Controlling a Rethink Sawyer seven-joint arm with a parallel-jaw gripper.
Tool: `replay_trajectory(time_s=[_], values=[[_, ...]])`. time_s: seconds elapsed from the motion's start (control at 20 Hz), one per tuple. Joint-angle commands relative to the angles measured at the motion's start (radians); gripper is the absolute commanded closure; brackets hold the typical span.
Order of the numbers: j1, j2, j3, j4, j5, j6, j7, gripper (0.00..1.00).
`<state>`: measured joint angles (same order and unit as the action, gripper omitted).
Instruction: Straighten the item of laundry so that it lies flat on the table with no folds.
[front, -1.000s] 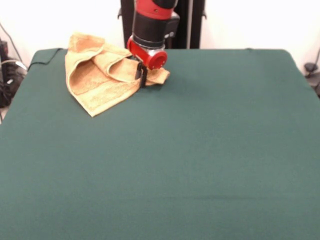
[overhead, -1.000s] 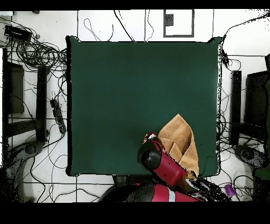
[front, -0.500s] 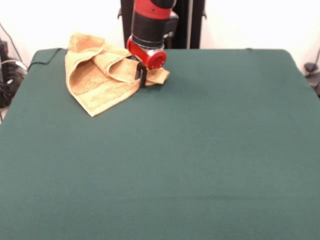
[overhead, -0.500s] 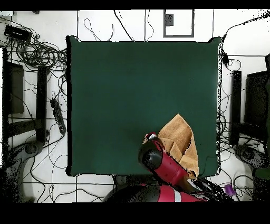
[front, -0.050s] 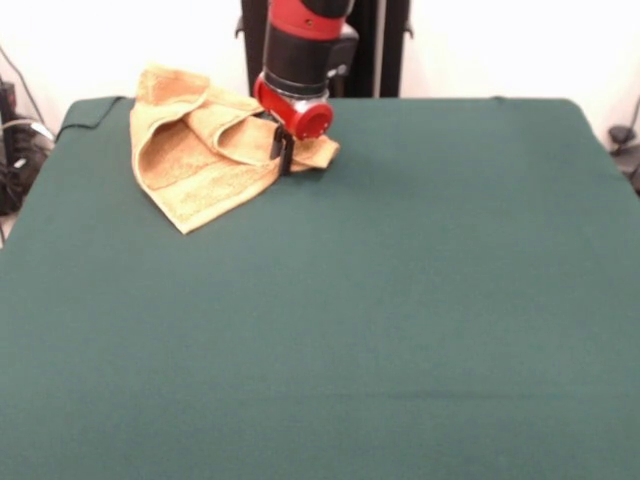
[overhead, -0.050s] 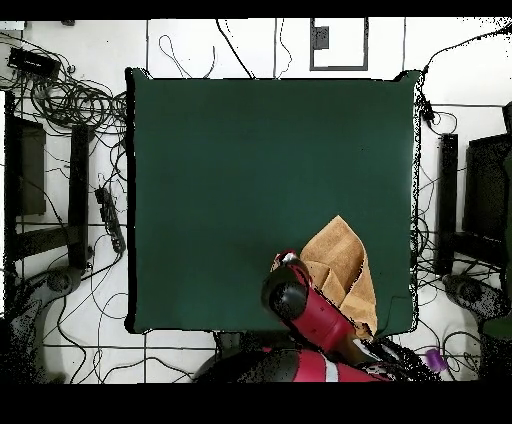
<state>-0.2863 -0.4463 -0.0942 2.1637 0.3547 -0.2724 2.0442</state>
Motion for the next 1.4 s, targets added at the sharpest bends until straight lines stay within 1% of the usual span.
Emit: replay_trajectory(time_s=[0.05, 0.3, 0.35, 0.7, 0.85, 1.1, 1.2, 1.3, 1.4], values=[[0.073, 0.165, 0.186, -0.187, 0.222, -0.033, 0.375, 1.0], [0.107, 0.172, 0.178, -0.199, 0.311, -0.021, 0.379, 1.0], [0.121, 0.175, 0.173, -0.205, 0.344, -0.015, 0.384, 1.0], [0.155, 0.18, 0.163, -0.217, 0.442, -0.009, 0.416, 1.0], [0.185, 0.189, 0.156, -0.24, 0.52, -0.003, 0.423, 1.0], [0.217, 0.203, 0.155, -0.269, 0.626, -0.004, 0.42, 1.0], [0.217, 0.203, 0.162, -0.276, 0.648, -0.006, 0.427, 1.0], [0.186, 0.198, 0.19, -0.269, 0.611, -0.023, 0.464, 1.0], [0.135, 0.185, 0.232, -0.256, 0.547, -0.03, 0.505, 1.0]])
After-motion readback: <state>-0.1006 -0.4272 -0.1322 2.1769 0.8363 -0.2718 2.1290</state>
